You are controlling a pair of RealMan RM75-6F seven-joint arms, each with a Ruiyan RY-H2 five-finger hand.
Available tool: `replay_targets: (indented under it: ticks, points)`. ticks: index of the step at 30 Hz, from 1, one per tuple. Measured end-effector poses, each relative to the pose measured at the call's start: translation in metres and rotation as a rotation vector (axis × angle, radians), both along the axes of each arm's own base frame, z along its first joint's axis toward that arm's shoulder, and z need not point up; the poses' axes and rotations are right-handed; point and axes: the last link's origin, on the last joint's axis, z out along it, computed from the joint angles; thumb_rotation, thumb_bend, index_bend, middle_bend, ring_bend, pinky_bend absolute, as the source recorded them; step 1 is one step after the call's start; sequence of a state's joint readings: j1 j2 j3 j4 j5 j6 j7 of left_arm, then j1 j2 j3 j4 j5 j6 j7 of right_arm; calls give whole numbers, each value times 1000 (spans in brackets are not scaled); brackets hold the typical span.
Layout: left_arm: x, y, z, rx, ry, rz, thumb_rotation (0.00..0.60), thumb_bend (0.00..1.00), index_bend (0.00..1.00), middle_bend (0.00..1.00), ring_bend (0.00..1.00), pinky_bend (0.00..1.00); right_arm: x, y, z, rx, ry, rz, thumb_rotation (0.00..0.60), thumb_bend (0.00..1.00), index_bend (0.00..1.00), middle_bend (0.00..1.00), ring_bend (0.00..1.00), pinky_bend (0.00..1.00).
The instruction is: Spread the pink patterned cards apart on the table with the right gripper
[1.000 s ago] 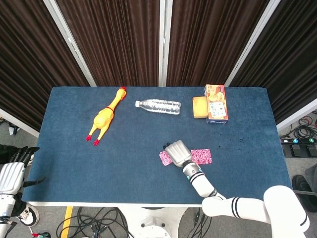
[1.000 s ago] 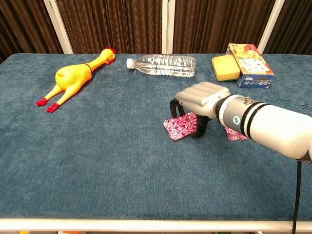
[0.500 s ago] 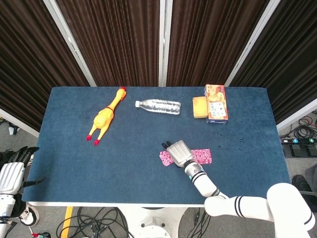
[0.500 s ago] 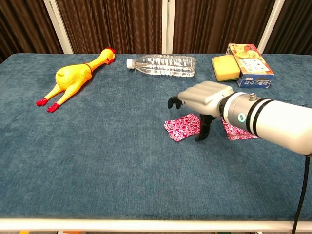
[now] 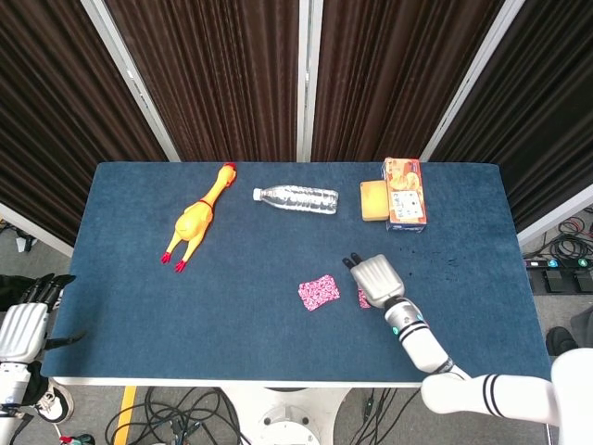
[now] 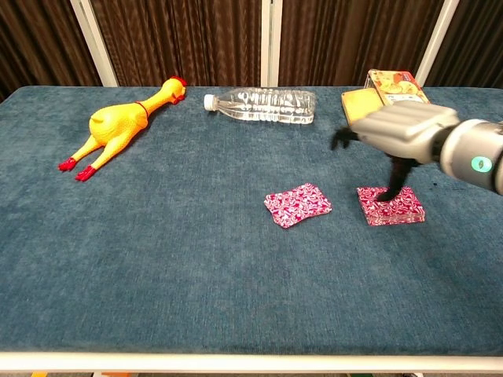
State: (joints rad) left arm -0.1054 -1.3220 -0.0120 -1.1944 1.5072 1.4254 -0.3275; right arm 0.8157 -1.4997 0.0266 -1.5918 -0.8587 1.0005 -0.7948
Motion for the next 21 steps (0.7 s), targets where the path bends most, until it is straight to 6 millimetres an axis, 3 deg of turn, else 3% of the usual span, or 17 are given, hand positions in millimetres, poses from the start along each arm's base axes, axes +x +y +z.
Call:
replay_targets:
  ticks: [5,21]
  points:
    - [1,1,-2,-4,2,-3,600,31,164,150,63,177,-19,4,6,3,52,-34,600,44,256,223,866,965]
    - [-2,-1,-1,-7,-3,5,600,31,163,150,63,177,-30,-1,-10,8,44,-85,600,35,259,246,866,965]
